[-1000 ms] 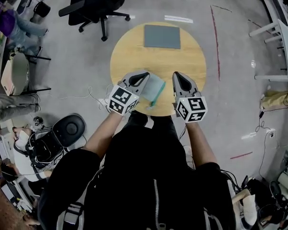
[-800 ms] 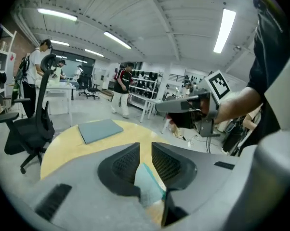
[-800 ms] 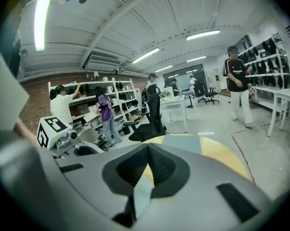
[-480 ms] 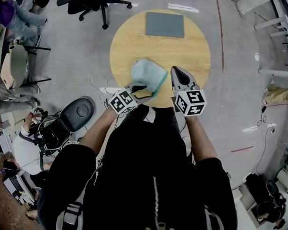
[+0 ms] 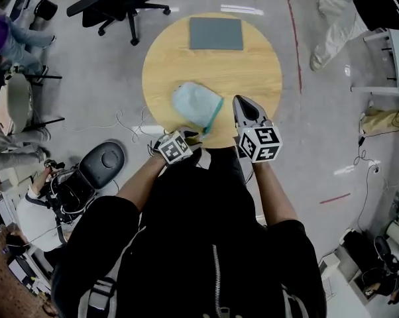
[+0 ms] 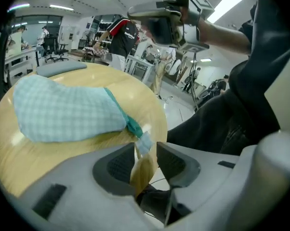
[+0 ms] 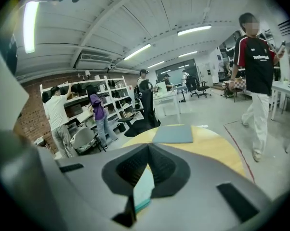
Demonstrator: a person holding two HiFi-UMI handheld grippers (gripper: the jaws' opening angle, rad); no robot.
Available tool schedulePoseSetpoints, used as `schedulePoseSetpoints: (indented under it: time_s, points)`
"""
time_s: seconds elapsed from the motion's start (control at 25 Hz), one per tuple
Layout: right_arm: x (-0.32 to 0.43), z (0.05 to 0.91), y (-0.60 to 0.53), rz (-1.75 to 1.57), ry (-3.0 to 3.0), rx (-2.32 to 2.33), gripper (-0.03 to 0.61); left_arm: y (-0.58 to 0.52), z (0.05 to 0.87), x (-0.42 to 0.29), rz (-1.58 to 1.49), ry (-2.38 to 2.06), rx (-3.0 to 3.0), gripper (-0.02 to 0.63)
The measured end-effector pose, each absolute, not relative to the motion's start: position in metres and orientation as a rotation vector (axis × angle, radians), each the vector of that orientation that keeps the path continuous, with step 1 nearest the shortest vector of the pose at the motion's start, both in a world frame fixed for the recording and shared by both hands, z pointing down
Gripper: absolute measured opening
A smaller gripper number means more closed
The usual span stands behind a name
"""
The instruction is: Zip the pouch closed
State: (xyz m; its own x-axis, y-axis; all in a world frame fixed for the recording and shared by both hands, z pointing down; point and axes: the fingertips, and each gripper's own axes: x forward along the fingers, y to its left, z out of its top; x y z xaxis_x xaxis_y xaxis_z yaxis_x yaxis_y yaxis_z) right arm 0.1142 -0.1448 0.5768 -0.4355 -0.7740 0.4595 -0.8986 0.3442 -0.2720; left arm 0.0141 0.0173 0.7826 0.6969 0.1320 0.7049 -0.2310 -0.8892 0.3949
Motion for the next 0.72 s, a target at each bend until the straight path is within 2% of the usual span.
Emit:
schedulePoseSetpoints:
  time_s: [0.08,0.2,0.72]
  points:
    - [0.122,0.577,-0.144,0.724,-2.349,1.52,0.003,0.017,0.79,0.015,1.078,-0.108,2.442,0.095]
    - [0.131,0.58,-0.142,0.73,-2.336,1.537,0.003,0.01,0.788,0.016,1.053,-0.15,2.45,0.025]
    - [0.124,0.568,-0.145,0.701,-2.396,1.491,0.003,-0.067,0.68,0.029,0.66,-0.214,2.635,0.005]
